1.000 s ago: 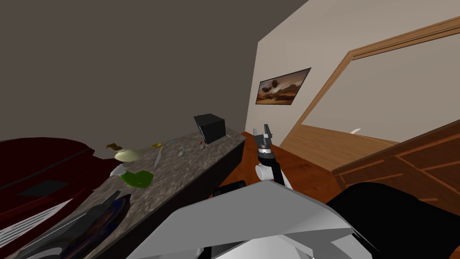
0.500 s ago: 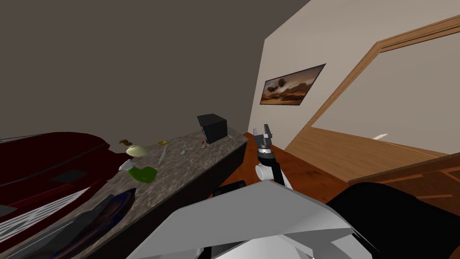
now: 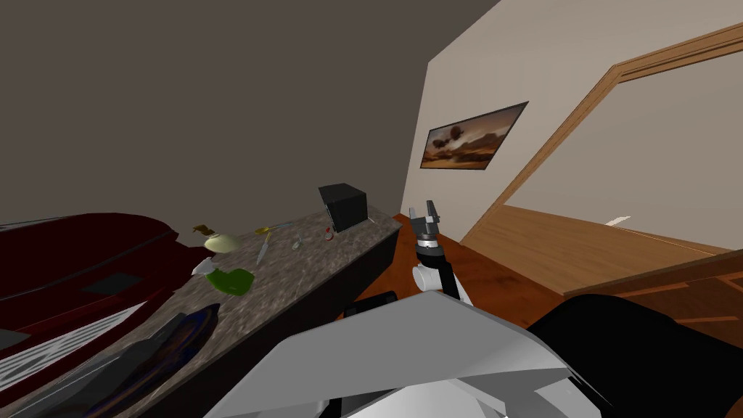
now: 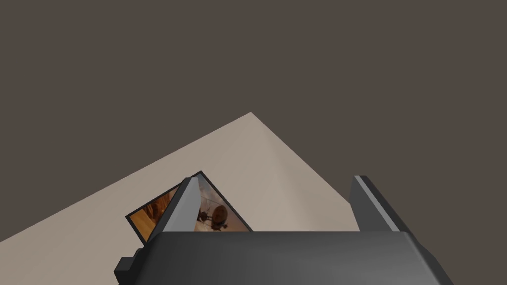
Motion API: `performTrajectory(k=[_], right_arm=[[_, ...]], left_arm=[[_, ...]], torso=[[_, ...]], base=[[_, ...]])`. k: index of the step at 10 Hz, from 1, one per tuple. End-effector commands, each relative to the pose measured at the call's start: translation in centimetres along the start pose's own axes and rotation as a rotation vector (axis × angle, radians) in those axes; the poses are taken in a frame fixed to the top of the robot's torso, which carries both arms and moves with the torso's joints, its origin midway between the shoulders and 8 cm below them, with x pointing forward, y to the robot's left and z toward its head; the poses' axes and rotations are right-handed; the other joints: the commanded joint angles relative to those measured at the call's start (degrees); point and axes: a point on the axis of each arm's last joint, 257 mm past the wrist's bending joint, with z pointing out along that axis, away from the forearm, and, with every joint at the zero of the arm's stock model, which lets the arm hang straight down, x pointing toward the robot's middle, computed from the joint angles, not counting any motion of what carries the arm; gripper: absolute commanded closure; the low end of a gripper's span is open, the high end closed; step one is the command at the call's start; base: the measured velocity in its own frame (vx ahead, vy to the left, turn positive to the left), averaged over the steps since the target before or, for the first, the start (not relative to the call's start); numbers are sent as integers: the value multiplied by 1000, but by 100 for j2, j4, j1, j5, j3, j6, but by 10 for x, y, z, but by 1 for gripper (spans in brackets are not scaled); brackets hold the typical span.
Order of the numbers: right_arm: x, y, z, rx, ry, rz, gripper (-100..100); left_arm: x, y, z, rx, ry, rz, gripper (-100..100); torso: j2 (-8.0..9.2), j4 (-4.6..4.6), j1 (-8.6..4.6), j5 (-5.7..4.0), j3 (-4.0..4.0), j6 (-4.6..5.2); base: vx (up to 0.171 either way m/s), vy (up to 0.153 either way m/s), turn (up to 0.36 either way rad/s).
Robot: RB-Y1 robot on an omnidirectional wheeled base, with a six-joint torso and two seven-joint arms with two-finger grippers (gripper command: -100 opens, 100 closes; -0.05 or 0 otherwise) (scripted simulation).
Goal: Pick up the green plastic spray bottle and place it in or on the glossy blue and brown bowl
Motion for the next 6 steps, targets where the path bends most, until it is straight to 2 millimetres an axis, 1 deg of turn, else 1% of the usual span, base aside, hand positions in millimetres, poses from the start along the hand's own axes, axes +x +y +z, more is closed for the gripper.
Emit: performTrajectory(k=[1, 3, 4, 6], right_arm=[[0, 0, 0, 0, 0, 0, 0], [0, 0, 0, 0, 0, 0, 0], [0, 0, 0, 0, 0, 0, 0], [0, 0, 0, 0, 0, 0, 0]], left_arm=[[0, 0, 0, 0, 0, 0, -100], [0, 0, 0, 0, 0, 0, -100], [0, 0, 0, 0, 0, 0, 100], [0, 0, 0, 0, 0, 0, 100]], torso=[[0, 0, 0, 0, 0, 0], [5, 1, 8, 2, 3, 0], [3, 1, 4, 1, 2, 0], [2, 1, 3, 1, 1, 0]], base=[[-17, 22, -64], [-5, 7, -19], [0, 0, 0], [0, 0, 0]])
